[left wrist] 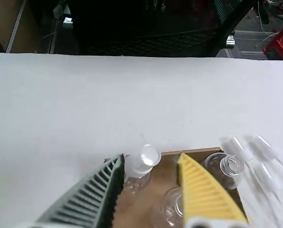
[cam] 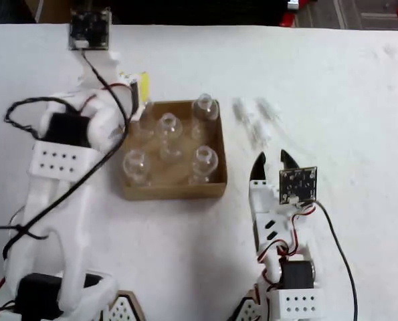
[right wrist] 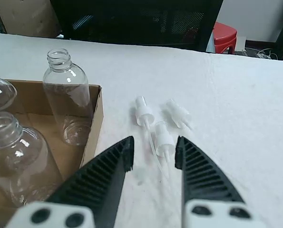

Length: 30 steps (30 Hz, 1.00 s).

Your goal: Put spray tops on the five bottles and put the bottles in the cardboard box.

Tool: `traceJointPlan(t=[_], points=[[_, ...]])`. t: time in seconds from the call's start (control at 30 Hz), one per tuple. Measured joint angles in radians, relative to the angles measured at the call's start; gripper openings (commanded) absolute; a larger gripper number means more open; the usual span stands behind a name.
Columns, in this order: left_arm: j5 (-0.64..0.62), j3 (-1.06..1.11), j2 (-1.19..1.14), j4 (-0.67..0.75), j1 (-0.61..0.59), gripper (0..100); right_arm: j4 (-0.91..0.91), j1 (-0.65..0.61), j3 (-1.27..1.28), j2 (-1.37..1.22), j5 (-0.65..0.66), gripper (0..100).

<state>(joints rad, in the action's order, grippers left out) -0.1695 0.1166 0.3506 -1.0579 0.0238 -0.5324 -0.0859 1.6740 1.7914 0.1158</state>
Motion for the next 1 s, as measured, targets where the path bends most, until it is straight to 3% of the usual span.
traceJointPlan(t=[0.23,0.4,0.53,0.67,1.0], points=[[0.006,-0.186,-0.009,-0.351,-0.249,23,0.0,0.0,0.0,0.0,0.002,12.7],[0.262,-0.186,-0.133,-0.408,-0.367,16,0.0,0.0,0.0,0.0,0.002,12.7],[0.525,-0.186,-0.311,-0.42,-0.377,14,0.0,0.0,0.0,0.0,0.002,12.7],[0.698,-0.192,-0.494,-0.422,-0.376,14,0.0,0.0,0.0,0.0,0.002,12.7],[0.761,-0.353,-0.624,-0.459,-0.359,14,0.0,0.0,0.0,0.0,0.002,12.7]])
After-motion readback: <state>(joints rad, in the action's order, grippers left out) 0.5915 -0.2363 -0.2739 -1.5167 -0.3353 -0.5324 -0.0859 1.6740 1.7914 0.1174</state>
